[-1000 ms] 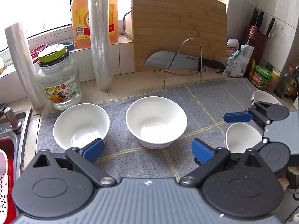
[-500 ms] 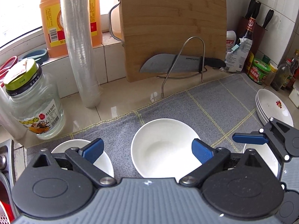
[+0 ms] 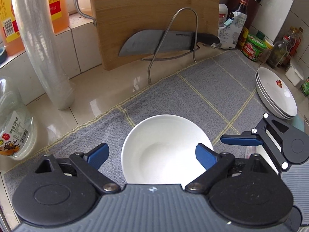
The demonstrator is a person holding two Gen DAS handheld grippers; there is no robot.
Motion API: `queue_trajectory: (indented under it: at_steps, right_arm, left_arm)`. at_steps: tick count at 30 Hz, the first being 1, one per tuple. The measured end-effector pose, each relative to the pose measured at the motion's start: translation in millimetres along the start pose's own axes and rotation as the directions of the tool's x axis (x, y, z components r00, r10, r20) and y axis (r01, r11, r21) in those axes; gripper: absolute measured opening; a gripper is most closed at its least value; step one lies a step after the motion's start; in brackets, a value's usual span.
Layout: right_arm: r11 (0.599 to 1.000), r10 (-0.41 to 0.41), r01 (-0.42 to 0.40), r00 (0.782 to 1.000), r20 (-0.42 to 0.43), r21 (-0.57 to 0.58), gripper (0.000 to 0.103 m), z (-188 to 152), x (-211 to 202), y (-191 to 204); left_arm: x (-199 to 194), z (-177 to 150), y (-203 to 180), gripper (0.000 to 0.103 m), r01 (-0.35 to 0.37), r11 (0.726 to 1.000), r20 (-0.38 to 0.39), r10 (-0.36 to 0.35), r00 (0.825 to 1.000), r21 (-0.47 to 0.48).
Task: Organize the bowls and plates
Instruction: 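Move the left tool to a pink-flowered white bowl and close on its rim, then carry the held bowl with the left tool toward the placed bowl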
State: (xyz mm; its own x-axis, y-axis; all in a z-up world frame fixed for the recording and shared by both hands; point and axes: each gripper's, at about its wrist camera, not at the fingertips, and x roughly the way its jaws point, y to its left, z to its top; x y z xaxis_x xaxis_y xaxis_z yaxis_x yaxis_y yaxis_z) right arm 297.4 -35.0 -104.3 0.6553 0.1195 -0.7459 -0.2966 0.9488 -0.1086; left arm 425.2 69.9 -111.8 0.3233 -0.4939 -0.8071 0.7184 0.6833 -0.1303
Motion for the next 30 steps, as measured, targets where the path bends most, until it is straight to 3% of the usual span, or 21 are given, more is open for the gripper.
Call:
queue_trajectory:
  at_steps: [12,17,23,30]
  right_arm:
    - [0.999,0.013,-0.013,1.0,-0.006,-0.038,0.1,6.4,10.8,2.0]
    - [0.999,0.021,-0.022,1.0,-0.006,-0.049,0.097,7.3,13.5,1.3]
    - [0.998,0.032,-0.032,0.999,-0.01,-0.049,0.088,9.7,18.7,-0.1]
    - [0.999,0.032,-0.032,0.999,-0.002,-0.036,0.087,11.9,18.6,-3.6]
  left_arm:
    - [8.4,2.5,-1.8,0.092,0.019,0.999,-0.031,-0.018,0.999,0.026]
    - [11.1,3.7,-1.6,0.083,0.034,0.999,-0.04,-0.033,0.999,0.022]
    - [11.6,5.6,-1.8,0.082,0.048,0.999,-0.039,-0.047,0.998,0.024]
    - [11.8,6.7,-1.5,0.08,0.048,0.999,-0.042,-0.047,0.998,0.026]
